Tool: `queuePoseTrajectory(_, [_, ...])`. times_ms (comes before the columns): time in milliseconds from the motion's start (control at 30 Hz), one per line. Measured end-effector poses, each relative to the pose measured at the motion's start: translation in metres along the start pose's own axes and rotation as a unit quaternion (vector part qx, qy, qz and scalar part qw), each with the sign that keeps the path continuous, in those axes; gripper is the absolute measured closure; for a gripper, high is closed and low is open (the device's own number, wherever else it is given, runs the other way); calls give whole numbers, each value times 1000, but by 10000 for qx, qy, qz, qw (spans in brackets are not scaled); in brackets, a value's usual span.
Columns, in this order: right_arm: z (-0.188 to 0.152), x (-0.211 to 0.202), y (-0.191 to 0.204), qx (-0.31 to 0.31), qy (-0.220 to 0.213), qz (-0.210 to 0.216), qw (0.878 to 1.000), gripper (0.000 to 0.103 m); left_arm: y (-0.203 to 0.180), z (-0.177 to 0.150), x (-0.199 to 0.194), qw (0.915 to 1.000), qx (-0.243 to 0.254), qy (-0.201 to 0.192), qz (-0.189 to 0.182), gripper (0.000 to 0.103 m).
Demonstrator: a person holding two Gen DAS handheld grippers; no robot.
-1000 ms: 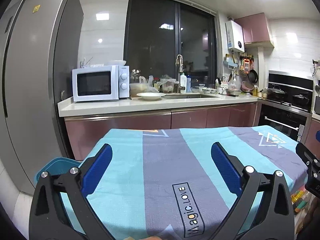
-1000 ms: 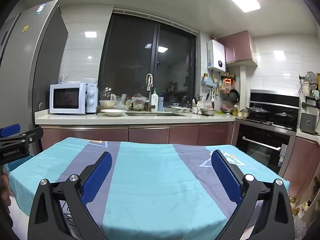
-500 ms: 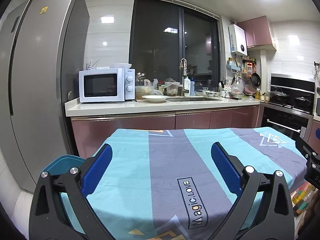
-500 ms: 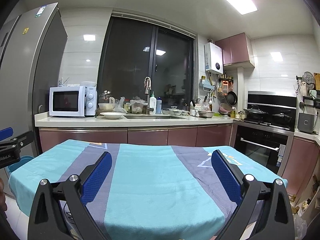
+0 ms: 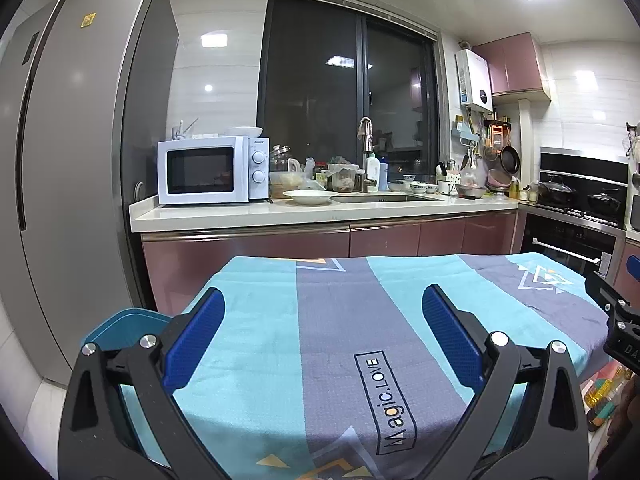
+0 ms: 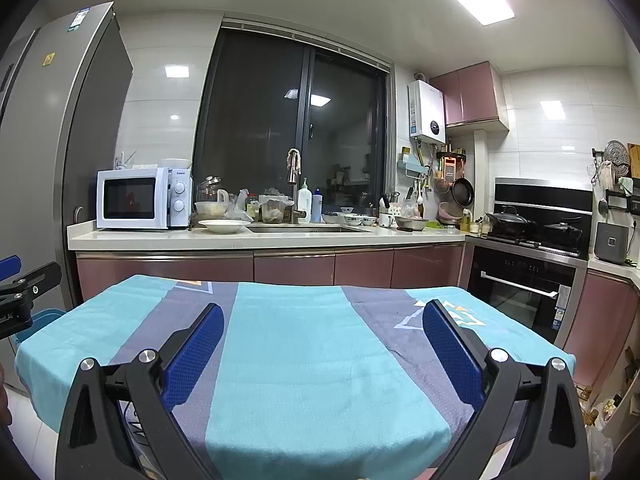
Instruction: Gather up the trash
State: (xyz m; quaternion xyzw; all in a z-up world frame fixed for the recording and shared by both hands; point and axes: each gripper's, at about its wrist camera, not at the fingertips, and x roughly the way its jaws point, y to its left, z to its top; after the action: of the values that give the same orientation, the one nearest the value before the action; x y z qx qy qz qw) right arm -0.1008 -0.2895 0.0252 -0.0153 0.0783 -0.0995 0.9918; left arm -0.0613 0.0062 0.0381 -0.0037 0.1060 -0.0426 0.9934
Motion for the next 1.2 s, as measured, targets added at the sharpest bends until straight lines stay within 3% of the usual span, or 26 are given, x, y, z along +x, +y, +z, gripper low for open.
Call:
queuePoseTrajectory(200, [-1, 0, 1, -2, -31, -17, 10000, 7, -2, -3, -6, 9999, 63, -150, -54, 6])
queuePoseTrajectory(1200, [-1, 0, 4, -6, 42, -26, 10000, 7, -6, -13, 7, 9997, 143, -40, -188, 6])
